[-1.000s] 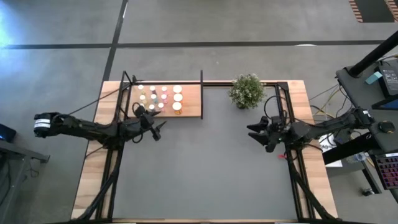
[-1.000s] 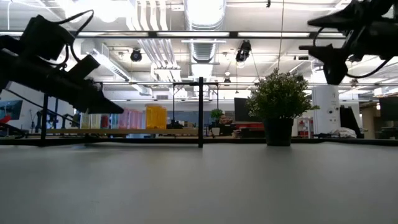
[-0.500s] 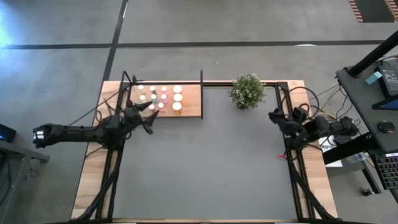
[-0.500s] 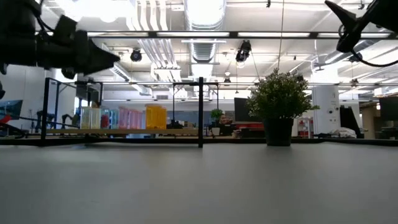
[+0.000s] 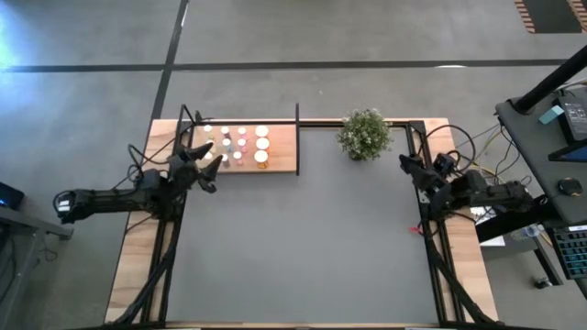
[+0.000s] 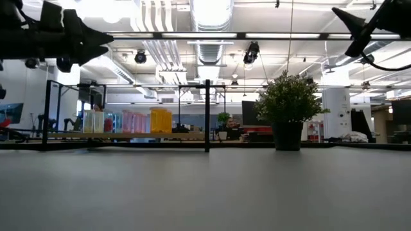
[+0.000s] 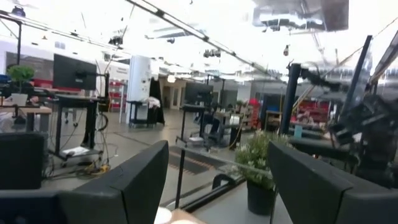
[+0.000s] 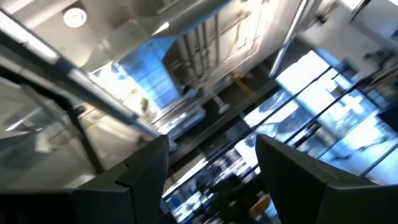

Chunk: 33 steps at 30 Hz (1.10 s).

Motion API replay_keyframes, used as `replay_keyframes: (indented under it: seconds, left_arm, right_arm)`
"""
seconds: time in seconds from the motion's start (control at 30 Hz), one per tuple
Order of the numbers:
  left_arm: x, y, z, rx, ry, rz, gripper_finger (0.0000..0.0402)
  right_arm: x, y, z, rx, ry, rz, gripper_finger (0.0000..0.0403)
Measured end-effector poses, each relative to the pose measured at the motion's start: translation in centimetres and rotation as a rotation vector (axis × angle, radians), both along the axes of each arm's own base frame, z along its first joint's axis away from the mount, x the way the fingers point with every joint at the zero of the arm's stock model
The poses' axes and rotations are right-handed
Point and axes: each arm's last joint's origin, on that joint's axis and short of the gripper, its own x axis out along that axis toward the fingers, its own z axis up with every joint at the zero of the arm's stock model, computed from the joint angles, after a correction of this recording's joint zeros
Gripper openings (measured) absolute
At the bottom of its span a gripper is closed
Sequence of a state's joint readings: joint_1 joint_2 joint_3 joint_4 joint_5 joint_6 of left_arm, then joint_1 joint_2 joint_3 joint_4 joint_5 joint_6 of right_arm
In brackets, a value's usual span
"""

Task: Pick and place medicine bottles onto shelf by color
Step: Return to Home Position

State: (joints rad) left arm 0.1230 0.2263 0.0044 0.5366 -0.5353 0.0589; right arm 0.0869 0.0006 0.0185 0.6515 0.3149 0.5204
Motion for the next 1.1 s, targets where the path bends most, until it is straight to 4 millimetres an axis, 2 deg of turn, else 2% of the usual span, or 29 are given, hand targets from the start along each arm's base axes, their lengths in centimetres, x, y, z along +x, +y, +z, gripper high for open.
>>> replay_keyframes:
  seconds: [0.57,1.1]
  left_arm:
    - [-1.1,0.1,0.9,0.015,-0.109,0.021,0.0259]
    - [-2.4,0.6,1.6,0.040,-0.221,0.105,0.0259]
  right_arm:
    - [-0.9,-3.3,0.0,0.000,-0.001,-0.460,0.0231]
    - [-1.7,-4.5,0.0,0.000,-0.001,-0.655,0.0231]
